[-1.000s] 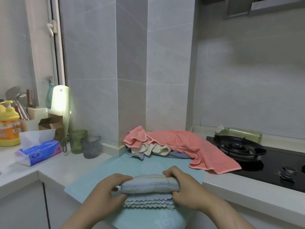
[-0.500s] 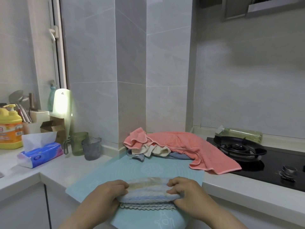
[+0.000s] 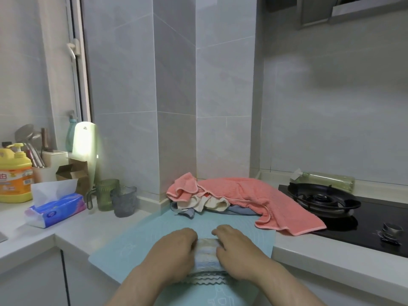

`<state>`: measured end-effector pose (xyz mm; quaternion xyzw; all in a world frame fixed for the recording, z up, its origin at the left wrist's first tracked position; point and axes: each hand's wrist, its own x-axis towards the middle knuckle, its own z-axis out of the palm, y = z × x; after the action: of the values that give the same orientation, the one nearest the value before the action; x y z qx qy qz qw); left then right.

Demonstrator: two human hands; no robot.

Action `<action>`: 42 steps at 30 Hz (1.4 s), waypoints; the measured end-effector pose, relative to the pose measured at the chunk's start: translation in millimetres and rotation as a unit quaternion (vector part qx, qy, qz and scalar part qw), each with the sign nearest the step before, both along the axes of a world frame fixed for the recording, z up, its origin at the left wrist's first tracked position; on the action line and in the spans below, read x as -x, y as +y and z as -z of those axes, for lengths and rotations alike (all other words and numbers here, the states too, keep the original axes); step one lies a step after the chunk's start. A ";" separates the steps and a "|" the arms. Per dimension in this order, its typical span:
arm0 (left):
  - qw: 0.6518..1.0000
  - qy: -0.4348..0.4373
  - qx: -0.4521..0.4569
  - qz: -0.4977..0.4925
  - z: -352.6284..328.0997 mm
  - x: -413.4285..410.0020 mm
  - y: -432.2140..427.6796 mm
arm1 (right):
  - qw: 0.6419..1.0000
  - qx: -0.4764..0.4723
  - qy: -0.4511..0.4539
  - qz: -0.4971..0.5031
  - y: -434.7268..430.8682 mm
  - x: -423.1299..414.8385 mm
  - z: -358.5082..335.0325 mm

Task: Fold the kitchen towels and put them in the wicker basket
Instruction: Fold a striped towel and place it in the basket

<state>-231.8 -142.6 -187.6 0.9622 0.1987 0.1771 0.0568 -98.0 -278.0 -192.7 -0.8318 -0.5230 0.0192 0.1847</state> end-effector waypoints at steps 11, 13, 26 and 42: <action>0.996 0.075 -0.010 0.039 33.3 3.4 0.2 | 0.999 0.027 0.040 -0.011 -5.8 4.0 19.2; 0.995 0.094 -0.011 0.042 33.5 1.9 1.5 | 0.999 0.028 0.030 -0.010 -5.1 2.7 22.2; 0.990 0.093 0.107 0.014 17.7 3.2 9.1 | 0.993 0.056 0.105 0.027 -4.9 -4.5 18.1; 0.860 -0.211 0.465 0.009 24.2 30.2 33.0 | 0.902 -0.235 0.355 0.069 -16.1 2.9 22.7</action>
<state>-262.1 -109.6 -211.8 0.7654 0.2323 0.2629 0.5395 -101.0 -294.1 -215.4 -0.7364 -0.3530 0.1769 0.5494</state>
